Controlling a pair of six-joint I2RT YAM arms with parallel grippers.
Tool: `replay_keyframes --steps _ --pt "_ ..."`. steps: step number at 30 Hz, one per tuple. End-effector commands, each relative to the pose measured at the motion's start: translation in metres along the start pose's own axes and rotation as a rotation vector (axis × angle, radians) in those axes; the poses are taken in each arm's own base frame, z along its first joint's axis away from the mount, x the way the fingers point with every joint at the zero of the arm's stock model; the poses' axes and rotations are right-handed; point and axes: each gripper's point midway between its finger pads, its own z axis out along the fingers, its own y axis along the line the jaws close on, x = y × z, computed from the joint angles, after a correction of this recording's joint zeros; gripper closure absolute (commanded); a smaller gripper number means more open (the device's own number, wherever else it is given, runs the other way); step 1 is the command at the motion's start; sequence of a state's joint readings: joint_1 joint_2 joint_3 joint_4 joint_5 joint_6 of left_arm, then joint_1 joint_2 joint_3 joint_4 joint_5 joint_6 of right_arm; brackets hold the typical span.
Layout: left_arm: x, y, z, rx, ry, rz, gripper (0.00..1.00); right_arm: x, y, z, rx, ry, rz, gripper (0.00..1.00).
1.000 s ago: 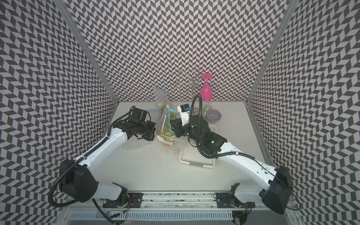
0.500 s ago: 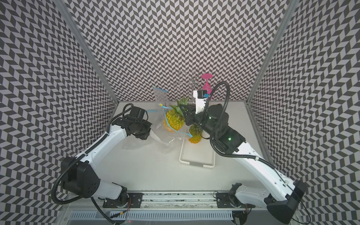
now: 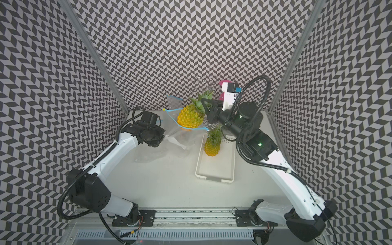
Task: Open the zip-top bag and take out the pineapple
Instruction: Pick up the pineapple from the zipper food storage bag, then place the zipper food storage bag in the zipper food storage bag, then place the pineapple in the basket.
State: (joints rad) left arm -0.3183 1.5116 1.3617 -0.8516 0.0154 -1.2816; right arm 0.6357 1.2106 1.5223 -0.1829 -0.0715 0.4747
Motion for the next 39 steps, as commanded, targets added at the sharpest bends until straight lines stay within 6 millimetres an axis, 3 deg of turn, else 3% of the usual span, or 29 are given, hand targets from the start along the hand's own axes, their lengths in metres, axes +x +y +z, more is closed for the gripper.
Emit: replay_keyframes --steps 1,8,13,19,22,24,27,31,35,39 --pt "-0.015 -0.001 -0.002 -0.026 -0.057 0.015 1.00 -0.074 0.037 -0.037 -0.109 -0.245 0.017 1.00" --pt "-0.020 -0.035 -0.008 0.058 -0.057 0.029 1.00 -0.095 0.051 -0.050 -0.178 -0.303 0.061 1.00" --pt "-0.028 -0.073 -0.024 0.175 -0.063 0.031 1.00 -0.104 0.056 -0.049 -0.168 -0.295 0.020 1.00" --pt "-0.030 -0.138 -0.083 0.390 -0.067 0.019 1.00 -0.091 0.006 -0.046 0.096 -0.291 -0.075 1.00" --pt "-0.028 -0.155 -0.116 0.477 -0.056 0.007 1.00 -0.087 -0.041 -0.051 0.366 -0.279 -0.096 1.00" --pt "-0.026 -0.167 -0.143 0.563 -0.045 -0.005 1.00 -0.071 -0.070 -0.057 0.516 -0.236 -0.131 1.00" --pt "-0.023 -0.183 -0.181 0.693 -0.032 -0.007 1.00 -0.035 -0.097 -0.066 0.599 -0.156 -0.167 1.00" --pt "-0.049 -0.179 -0.213 0.681 -0.182 0.036 1.00 0.021 -0.112 -0.075 0.580 -0.018 -0.183 1.00" --pt "-0.080 -0.151 -0.218 0.513 -0.376 0.078 1.00 0.069 -0.122 -0.090 0.561 0.095 -0.187 1.00" --pt "-0.093 -0.121 -0.204 0.386 -0.466 0.079 1.00 0.112 -0.136 -0.097 0.542 0.177 -0.205 1.00"
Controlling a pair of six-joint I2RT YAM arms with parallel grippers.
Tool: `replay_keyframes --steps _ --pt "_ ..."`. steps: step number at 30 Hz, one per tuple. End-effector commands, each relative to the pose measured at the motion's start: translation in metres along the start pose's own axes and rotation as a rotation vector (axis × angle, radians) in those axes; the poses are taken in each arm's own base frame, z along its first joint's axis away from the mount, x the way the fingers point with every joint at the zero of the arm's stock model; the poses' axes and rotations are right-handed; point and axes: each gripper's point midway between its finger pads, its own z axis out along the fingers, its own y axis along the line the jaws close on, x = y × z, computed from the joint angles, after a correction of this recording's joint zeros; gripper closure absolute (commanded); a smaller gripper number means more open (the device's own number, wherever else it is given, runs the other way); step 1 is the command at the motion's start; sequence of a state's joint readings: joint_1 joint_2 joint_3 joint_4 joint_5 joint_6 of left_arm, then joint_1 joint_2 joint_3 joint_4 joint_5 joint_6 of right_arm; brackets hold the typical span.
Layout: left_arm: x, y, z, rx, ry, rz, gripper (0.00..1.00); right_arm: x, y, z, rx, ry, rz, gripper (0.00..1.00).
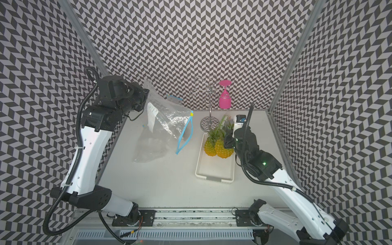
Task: Open the zip-top bag and take out the pineapple
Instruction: Place the pineapple in the basket.
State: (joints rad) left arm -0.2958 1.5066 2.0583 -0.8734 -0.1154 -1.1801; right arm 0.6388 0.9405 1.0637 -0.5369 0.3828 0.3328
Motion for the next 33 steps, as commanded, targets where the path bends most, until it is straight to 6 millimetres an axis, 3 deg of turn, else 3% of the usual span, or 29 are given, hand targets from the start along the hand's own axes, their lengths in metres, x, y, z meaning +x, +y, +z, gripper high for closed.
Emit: replay_keyframes --steps 1,6,10,18,24,29,30,33 --pt "-0.009 0.056 0.004 -0.215 -0.090 0.103 1.00 -0.013 0.010 -0.007 -0.085 -0.123 0.037 1.00" --pt "-0.014 0.082 0.010 -0.313 -0.149 0.180 1.00 0.015 0.005 0.026 -0.075 -0.146 0.046 1.00" --pt "-0.029 0.096 0.011 -0.402 -0.228 0.263 1.00 0.031 -0.013 0.047 0.024 -0.154 0.054 1.00" --pt "-0.027 0.138 0.036 -0.557 -0.279 0.407 1.00 0.036 -0.024 0.058 0.081 -0.201 -0.017 1.00" --pt "-0.029 0.164 0.065 -0.663 -0.319 0.530 1.00 0.055 -0.032 0.062 0.090 -0.238 -0.071 1.00" --pt "-0.035 0.183 0.095 -0.691 -0.306 0.566 1.00 0.079 -0.031 0.069 0.068 -0.169 -0.068 1.00" --pt "-0.036 0.187 0.101 -0.697 -0.302 0.576 1.00 0.081 -0.031 0.069 0.064 -0.153 -0.063 0.98" --pt "-0.036 0.206 0.123 -0.719 -0.269 0.601 1.00 0.074 -0.024 0.065 0.038 -0.130 -0.065 0.56"
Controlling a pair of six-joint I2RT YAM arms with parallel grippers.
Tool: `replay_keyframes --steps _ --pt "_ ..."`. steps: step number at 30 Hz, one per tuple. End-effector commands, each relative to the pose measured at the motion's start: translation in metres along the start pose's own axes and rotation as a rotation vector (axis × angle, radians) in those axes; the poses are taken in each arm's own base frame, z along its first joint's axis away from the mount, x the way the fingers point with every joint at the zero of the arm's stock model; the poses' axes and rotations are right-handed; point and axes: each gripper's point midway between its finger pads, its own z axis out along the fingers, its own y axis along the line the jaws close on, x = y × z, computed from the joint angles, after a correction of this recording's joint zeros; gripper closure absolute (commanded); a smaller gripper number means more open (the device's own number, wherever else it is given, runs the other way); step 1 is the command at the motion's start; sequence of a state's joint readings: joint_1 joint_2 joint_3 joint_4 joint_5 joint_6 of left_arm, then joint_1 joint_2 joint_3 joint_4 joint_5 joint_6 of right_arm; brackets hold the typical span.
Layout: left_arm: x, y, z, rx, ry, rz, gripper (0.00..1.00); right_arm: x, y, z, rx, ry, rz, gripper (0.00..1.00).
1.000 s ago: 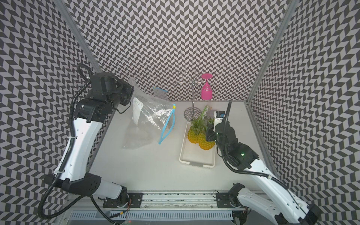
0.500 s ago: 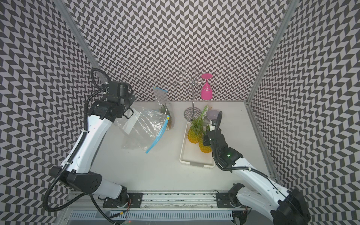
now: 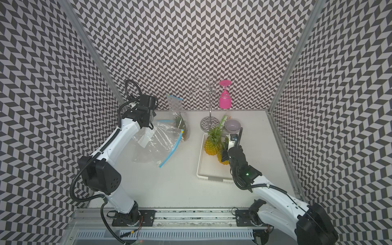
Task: Open the zip-top bag and take out the pineapple
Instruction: Place the pineapple in the basket, then move the zipper food storage bag to the center of the board.
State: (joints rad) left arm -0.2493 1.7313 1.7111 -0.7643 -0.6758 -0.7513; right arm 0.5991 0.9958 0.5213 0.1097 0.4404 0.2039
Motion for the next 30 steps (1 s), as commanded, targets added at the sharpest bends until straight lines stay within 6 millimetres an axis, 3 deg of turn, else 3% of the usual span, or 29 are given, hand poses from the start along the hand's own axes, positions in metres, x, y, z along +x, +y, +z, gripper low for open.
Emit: replay_keyframes --steps 1,2,4,6,8,11,13,16,19,22,26,30 --pt "-0.002 0.001 0.029 -0.014 -0.022 0.030 1.00 -0.039 0.011 -0.010 -0.055 -0.067 0.033 0.43" --pt "0.002 0.001 0.039 -0.008 -0.009 0.039 1.00 -0.048 0.014 -0.014 -0.064 -0.068 0.040 0.36" --pt "0.007 0.000 0.051 -0.009 -0.005 0.067 1.00 -0.068 0.024 -0.021 -0.081 -0.080 0.047 0.31" --pt "0.012 -0.004 0.060 -0.002 -0.006 0.099 1.00 -0.086 0.043 -0.030 -0.107 -0.097 0.033 0.29" --pt "0.020 -0.004 0.070 -0.009 -0.002 0.120 1.00 -0.099 0.076 -0.036 -0.156 -0.123 -0.024 0.27" --pt "0.034 -0.009 0.082 0.027 0.032 0.133 0.86 -0.111 0.130 -0.035 -0.256 -0.127 -0.075 0.23" --pt "0.043 -0.017 0.086 0.069 0.062 0.145 0.73 -0.118 0.166 -0.020 -0.311 -0.105 -0.086 0.22" --pt "0.044 -0.019 0.082 0.090 0.086 0.150 0.54 -0.133 0.204 0.006 -0.344 -0.126 -0.078 0.18" --pt "0.032 -0.009 0.063 0.060 0.083 0.115 0.30 -0.145 0.240 0.032 -0.388 -0.155 -0.089 0.13" --pt "0.033 0.010 0.035 -0.003 0.116 0.039 0.16 -0.141 0.269 0.069 -0.397 -0.140 -0.074 0.11" --pt "0.056 0.028 -0.021 -0.048 0.164 -0.070 0.10 -0.135 0.291 0.114 -0.382 -0.181 -0.063 0.10" --pt "0.081 0.038 -0.070 0.036 0.226 -0.181 0.10 -0.134 0.290 0.167 -0.290 -0.222 -0.067 0.07"
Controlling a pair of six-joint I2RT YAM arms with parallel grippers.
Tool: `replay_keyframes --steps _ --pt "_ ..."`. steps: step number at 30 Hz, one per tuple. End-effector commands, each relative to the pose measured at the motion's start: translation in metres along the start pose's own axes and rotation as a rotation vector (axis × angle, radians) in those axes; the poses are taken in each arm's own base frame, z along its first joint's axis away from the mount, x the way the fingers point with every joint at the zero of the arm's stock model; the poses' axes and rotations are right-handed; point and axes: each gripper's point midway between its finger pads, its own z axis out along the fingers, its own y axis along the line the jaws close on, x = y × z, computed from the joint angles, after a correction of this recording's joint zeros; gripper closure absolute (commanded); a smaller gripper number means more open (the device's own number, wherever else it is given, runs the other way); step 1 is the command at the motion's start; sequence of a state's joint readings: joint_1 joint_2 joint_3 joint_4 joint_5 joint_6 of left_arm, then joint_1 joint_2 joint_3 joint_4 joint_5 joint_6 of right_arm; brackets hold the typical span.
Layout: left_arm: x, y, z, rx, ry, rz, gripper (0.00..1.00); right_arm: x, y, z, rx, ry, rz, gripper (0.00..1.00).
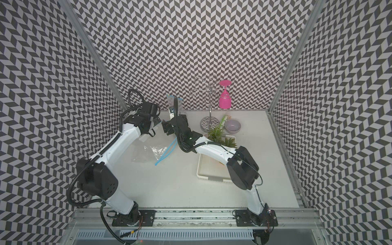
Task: Open the zip-top bag and take out the pineapple
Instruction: Move the zipper food storage bag to the center of the board.
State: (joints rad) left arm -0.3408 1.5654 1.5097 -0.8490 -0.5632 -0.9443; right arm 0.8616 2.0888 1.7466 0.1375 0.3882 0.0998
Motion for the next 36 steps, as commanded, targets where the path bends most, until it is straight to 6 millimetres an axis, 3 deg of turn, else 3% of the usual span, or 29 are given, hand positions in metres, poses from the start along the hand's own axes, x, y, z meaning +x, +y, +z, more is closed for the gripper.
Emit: replay_keyframes --steps 1,5,9,12,15,16,19,20,21,24,29,36 --pt "0.022 0.028 -0.035 -0.003 0.066 -0.139 0.10 -0.023 -0.022 0.033 0.072 -0.113 0.019 0.07" --pt "0.032 0.047 -0.055 0.039 0.119 -0.161 0.11 -0.018 -0.035 0.073 0.105 -0.133 0.016 0.05" --pt "0.042 0.064 -0.056 0.052 0.144 -0.161 0.14 -0.005 -0.027 0.107 0.084 -0.132 0.015 0.05" --pt "0.043 0.074 -0.046 0.031 0.160 -0.161 0.17 0.007 -0.021 0.117 0.061 -0.143 0.029 0.06" --pt "0.048 0.074 -0.039 0.037 0.173 -0.159 0.18 0.018 -0.022 0.122 0.071 -0.144 0.045 0.13" --pt "0.051 0.075 -0.037 0.038 0.182 -0.154 0.18 0.022 -0.024 0.123 0.083 -0.143 0.051 0.19" --pt "0.062 0.077 -0.029 0.023 0.217 -0.140 0.19 0.029 -0.034 0.127 0.112 -0.137 0.071 0.56" --pt "0.064 0.077 -0.027 0.019 0.224 -0.135 0.20 0.028 -0.037 0.127 0.118 -0.136 0.076 0.83" --pt "0.066 0.077 -0.025 0.017 0.228 -0.132 0.21 0.023 -0.039 0.124 0.126 -0.142 0.081 1.00" --pt "0.067 0.076 -0.019 0.015 0.238 -0.132 0.24 -0.007 -0.041 0.103 0.121 -0.201 0.090 1.00" --pt "0.061 0.076 -0.001 0.007 0.247 -0.155 0.24 -0.057 -0.048 0.043 0.098 -0.291 0.139 1.00" --pt "0.054 0.055 0.044 0.040 0.290 -0.173 0.26 -0.085 -0.052 -0.035 -0.017 -0.346 0.176 1.00"
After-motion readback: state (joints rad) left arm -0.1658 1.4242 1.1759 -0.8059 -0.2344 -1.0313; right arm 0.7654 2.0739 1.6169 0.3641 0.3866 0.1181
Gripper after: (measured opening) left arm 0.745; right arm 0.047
